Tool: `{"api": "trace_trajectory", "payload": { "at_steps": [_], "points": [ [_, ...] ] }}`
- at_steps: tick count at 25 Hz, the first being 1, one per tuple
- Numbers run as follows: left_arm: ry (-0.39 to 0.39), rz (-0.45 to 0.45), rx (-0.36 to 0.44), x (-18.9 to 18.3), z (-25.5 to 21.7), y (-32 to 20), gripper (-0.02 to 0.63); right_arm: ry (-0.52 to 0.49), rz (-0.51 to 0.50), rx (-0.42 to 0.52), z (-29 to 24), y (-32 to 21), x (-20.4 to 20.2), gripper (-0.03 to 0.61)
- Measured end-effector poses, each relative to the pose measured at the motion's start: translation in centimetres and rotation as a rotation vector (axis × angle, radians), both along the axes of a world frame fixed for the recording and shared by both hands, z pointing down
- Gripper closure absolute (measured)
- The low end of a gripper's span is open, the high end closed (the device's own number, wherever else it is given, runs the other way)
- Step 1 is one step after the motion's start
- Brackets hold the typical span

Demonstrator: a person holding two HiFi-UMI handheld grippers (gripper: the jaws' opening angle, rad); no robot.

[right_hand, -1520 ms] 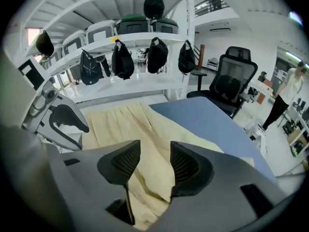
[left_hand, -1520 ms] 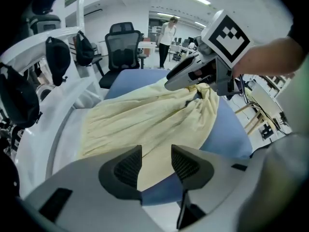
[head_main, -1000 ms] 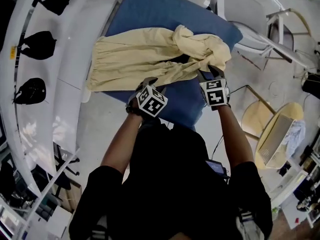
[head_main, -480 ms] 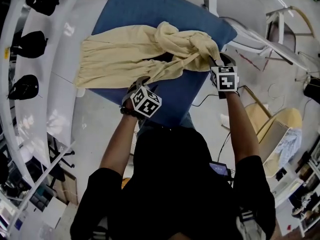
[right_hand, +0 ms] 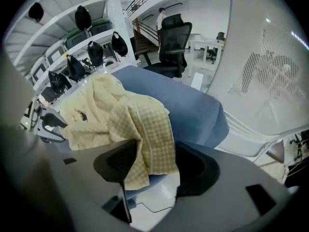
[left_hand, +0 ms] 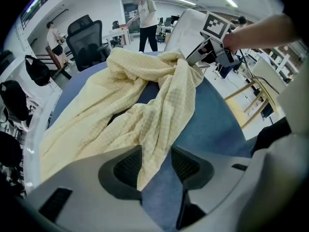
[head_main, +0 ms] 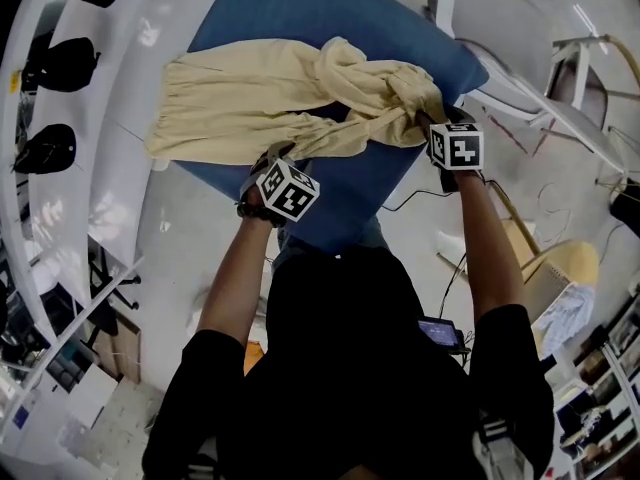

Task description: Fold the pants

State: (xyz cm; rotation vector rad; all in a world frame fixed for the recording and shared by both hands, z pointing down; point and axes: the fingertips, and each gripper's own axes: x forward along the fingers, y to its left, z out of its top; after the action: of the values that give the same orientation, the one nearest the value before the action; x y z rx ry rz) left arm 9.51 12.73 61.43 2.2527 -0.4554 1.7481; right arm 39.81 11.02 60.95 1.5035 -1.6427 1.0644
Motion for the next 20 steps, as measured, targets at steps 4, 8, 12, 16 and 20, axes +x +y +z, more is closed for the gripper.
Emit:
{"api": "trace_trajectory", "payload": {
  "at_steps": [4,8,12,16,20],
  "points": [
    [0.005,-0.006,-0.016,-0.3,0.6,-0.1,0.41,-0.06,0.077,0.031,-0.1,1.0,0.5,0.319],
    [-0.001,0.019,-0.012,-0.5,1.3,-0.4,0.41,-0.077,0.135,0.029,0.1,2.2,0.8,0.322],
    [0.007,0.023,-0.043,-0.3,1.5,-0.1,0.411,-0.1,0.209,0.007,0.7,2.6,0.8,0.33],
    [-0.006,0.053,-0.05,0.0,1.4,-0.2,0.42,-0.045,0.225,0.006,0.8,2.3,0.4,0.372],
    [-0.011,0.062,-0.027,-0.3,1.1,-0.4,0.511,0.052,0.173,0.054,-0.8,2.2,-0.3,0.493]
  ]
}}
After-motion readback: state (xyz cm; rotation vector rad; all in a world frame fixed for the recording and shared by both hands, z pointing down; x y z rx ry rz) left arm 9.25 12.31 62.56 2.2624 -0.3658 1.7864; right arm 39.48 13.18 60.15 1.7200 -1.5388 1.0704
